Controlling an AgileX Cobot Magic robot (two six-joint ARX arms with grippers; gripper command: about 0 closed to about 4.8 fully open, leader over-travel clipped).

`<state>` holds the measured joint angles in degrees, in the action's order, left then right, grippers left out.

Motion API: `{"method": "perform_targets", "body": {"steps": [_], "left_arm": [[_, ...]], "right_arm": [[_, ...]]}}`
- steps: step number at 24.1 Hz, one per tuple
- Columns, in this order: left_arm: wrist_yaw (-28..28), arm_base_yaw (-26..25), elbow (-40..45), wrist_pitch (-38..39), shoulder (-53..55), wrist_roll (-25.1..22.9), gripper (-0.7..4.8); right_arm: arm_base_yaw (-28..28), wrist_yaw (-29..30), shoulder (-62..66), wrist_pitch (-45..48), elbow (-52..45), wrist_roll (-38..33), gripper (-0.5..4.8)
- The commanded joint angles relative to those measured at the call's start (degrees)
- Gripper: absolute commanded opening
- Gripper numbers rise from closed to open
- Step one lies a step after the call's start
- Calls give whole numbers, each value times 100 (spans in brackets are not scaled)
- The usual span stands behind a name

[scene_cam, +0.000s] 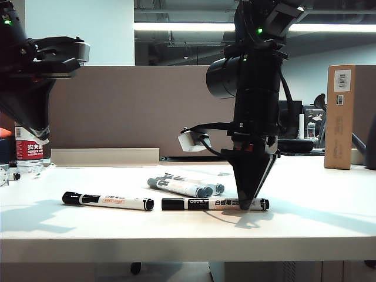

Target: Pick up the markers scattered on the table and put them into the packaging box, making sure the markers fit the shape of the box's grooves.

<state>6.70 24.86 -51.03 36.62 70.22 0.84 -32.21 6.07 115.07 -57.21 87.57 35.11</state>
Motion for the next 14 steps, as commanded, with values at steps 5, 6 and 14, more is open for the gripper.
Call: {"method": "perform_targets", "body": {"steps": [5, 6, 14], "left_arm": [[17, 7, -24, -52, -17, -42, -2], [17, 7, -24, -55, -17, -42, -2], [15, 9, -24, -203, -17, 4, -1]], "right_arm": [[-9, 31, -59, -256, 17, -81, -9], [0, 46, -109, -313, 15, -81, -9], [170, 1038, -1327, -321, 22, -337, -9]]}}
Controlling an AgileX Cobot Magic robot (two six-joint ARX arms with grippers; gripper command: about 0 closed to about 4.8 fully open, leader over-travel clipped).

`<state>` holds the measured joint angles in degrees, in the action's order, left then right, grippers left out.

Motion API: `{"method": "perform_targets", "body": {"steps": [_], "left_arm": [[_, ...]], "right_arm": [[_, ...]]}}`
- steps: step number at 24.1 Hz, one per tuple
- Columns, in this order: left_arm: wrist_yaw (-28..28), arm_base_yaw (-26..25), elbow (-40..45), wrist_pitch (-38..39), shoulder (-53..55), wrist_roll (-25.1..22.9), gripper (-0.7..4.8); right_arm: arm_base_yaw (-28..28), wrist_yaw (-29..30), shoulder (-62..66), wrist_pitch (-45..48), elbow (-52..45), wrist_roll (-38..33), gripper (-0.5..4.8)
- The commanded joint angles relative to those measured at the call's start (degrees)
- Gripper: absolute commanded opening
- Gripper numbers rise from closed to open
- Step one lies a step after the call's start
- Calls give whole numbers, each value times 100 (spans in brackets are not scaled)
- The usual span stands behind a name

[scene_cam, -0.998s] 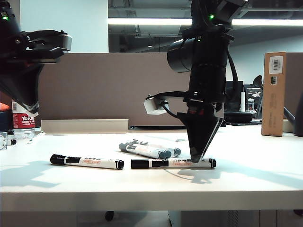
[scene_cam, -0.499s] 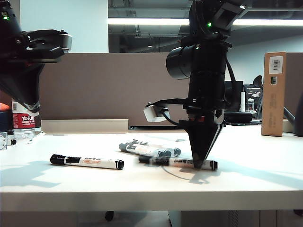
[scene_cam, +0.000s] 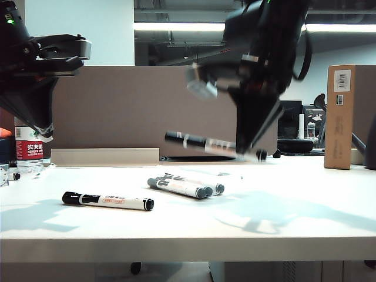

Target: Pick up the markers scattered on the table and put them into the packaging box, making sure the markers fit the shape of the box's grooves.

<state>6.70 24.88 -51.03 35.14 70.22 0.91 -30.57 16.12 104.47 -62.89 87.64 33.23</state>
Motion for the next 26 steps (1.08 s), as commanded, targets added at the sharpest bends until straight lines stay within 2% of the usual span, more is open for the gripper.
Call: {"method": "perform_targets", "body": {"steps": [1, 3, 4, 7, 11, 26], "left_arm": [[15, 4, -24, -63, -17, -2, -2], [17, 7, -24, -114, -17, 2, -1], [15, 7, -24, -120, -17, 17, -1], [15, 7, -24, -138, -17, 15, -1], [17, 7, -24, -136, -17, 15, -1], [20, 4, -24, -136, -17, 15, -1]], "right_arm": [[7, -208, -334, 573, 42, -361, -9], [4, -841, -203, 1049, 238, -743, -9], [2, -964, -87, 1185, 352, -850, -9], [4, -1040, 599, 1128, 1128, -1110, -9], [2, -1150, 1532, 546, 2402, -1226, -9], [2, -1152, 1947, 481, 2573, -1349, -9]]}}
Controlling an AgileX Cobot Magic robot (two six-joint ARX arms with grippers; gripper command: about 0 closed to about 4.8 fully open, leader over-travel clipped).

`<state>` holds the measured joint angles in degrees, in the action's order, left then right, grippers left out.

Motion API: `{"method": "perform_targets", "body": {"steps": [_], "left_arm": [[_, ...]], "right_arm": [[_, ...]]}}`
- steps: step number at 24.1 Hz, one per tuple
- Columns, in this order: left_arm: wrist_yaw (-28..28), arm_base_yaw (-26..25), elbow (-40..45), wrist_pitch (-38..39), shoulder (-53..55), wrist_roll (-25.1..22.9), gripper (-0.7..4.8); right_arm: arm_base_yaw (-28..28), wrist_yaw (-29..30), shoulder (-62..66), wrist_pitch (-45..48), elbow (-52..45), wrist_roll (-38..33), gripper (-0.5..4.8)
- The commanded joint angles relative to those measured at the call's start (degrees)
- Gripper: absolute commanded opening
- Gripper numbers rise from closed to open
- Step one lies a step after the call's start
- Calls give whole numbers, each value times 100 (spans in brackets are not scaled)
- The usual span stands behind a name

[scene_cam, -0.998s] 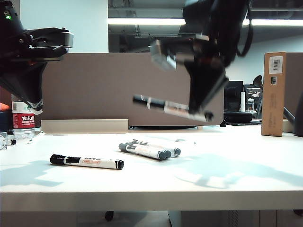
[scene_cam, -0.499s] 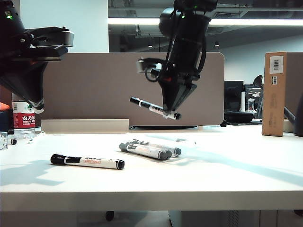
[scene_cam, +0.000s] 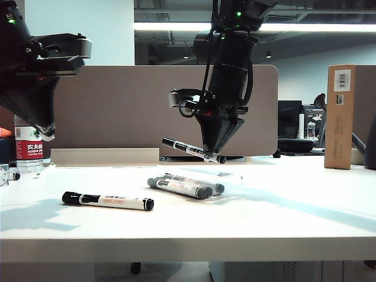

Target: Pick up the markers scattered on the table and put them into the packaging box, making sure the markers fit the shape of the box's grooves.

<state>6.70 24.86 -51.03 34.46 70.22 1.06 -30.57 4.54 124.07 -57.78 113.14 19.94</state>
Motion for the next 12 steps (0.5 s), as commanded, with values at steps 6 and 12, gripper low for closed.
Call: {"method": "perform_targets", "body": {"steps": [6, 12], "left_arm": [[20, 7, -24, -70, -17, -2, -1], [20, 7, -24, -70, -17, -2, -1]], "right_arm": [[2, 2, -9, -90, 22, -17, 174], [2, -59, -9, -203, 24, -4, 176]]}}
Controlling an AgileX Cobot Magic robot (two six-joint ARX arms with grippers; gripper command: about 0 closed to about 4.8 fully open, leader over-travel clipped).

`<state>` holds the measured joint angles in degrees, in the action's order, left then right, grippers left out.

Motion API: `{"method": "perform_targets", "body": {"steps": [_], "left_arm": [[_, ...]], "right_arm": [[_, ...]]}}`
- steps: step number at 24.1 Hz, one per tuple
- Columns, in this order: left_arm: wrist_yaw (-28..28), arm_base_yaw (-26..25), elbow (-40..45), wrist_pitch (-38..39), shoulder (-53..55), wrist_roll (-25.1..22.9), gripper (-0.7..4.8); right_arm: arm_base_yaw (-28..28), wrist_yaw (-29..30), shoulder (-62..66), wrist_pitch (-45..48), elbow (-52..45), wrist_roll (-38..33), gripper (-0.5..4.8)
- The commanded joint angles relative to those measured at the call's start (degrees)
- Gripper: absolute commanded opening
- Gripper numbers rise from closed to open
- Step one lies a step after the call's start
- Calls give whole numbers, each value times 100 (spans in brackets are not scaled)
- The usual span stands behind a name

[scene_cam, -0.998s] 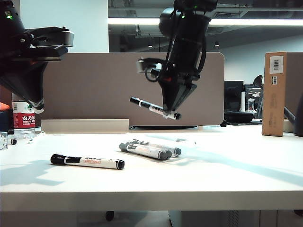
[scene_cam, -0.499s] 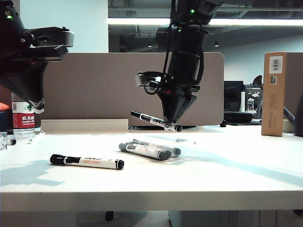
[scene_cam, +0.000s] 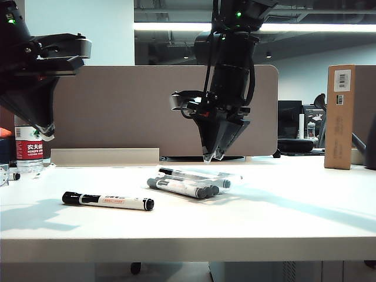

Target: Pick up the markers scattered on the table and put them into the packaging box, making sure the markers fit the shape of the box's grooves.

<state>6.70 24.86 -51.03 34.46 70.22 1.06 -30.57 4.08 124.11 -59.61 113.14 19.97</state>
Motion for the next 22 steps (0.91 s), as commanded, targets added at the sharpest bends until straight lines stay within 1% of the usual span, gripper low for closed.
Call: {"method": "perform_targets", "body": {"steps": [1, 2, 5, 7, 9, 10, 11, 12, 15, 18, 21, 22], "left_arm": [[20, 7, -24, -66, -17, -2, -1], [17, 7, -24, -63, -17, -2, -1], [20, 7, -24, 0, -17, -2, -1], [48, 7, -24, 48, -17, -11, -1], [247, 7, -24, 92, -17, -20, -1], [455, 7, -24, 122, -20, -20, -1], [817, 7, -24, 181, -31, -24, -1], [1309, 7, -24, 286, -66, -26, -2], [1875, 7, -24, 455, -146, -70, -3], [1976, 7, -26, 616, -243, -109, -3], [2024, 7, -26, 822, -352, -59, -3], [2061, 7, -26, 894, -378, -24, -3]], "right_arm": [[2, -9, -24, -22, 26, -9, 176], [2, -2, -39, -37, 28, -28, 176], [-4, 363, -160, -85, 28, -85, 176], [-13, 863, -273, -125, 28, -170, 176], [-37, 1344, -341, -195, 28, -197, 176], [-70, 1532, -358, -243, 28, -195, 176], [-160, 1801, -372, -398, 26, -107, 177], [-304, 1779, -365, -531, 13, 114, 192], [-649, 1768, -343, -492, -2, 323, 245], [-1038, 1506, -295, -299, -2, 667, 248], [-1432, 966, -101, 232, -2, 730, 253], [-1497, 946, -31, 323, 0, 730, 253]]}}
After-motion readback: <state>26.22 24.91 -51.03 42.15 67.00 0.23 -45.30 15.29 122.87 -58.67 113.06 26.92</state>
